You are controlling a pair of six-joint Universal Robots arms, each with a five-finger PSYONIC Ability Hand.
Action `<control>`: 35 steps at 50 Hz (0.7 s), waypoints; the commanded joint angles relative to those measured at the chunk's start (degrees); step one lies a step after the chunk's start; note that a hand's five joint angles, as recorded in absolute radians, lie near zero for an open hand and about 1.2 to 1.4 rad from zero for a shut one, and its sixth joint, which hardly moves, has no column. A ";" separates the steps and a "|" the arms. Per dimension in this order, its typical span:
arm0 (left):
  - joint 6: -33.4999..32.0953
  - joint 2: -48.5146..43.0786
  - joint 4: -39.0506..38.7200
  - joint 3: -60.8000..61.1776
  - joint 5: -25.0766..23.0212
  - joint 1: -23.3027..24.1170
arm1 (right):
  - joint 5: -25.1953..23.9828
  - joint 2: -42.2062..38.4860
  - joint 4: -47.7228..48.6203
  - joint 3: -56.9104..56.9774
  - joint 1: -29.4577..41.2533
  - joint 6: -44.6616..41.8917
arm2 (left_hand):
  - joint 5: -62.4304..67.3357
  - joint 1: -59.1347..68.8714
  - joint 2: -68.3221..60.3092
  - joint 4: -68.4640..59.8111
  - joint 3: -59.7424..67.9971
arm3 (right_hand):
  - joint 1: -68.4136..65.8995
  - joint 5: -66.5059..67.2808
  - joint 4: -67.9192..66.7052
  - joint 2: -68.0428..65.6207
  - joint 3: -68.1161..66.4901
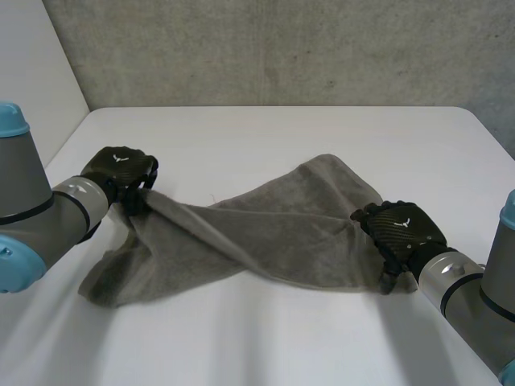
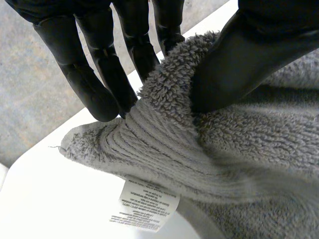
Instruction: Fold the towel.
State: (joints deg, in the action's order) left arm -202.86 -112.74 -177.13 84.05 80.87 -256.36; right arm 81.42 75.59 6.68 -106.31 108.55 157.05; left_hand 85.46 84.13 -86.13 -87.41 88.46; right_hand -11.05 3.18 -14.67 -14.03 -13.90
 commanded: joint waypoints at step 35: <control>0.53 0.15 -1.64 5.60 -0.80 -2.65 | -0.39 -7.74 5.18 -1.88 0.78 -2.45 | -15.46 -4.13 6.13 7.41 -8.46 | -19.38 17.26 -15.77 -16.41 -16.54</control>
State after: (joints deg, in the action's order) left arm -202.31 -112.59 -178.37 89.31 80.21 -259.20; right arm 80.95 68.65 9.85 -108.22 109.13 155.77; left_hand 85.46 84.13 -86.56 -87.41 88.47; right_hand -29.87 20.22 -29.65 -29.51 -29.76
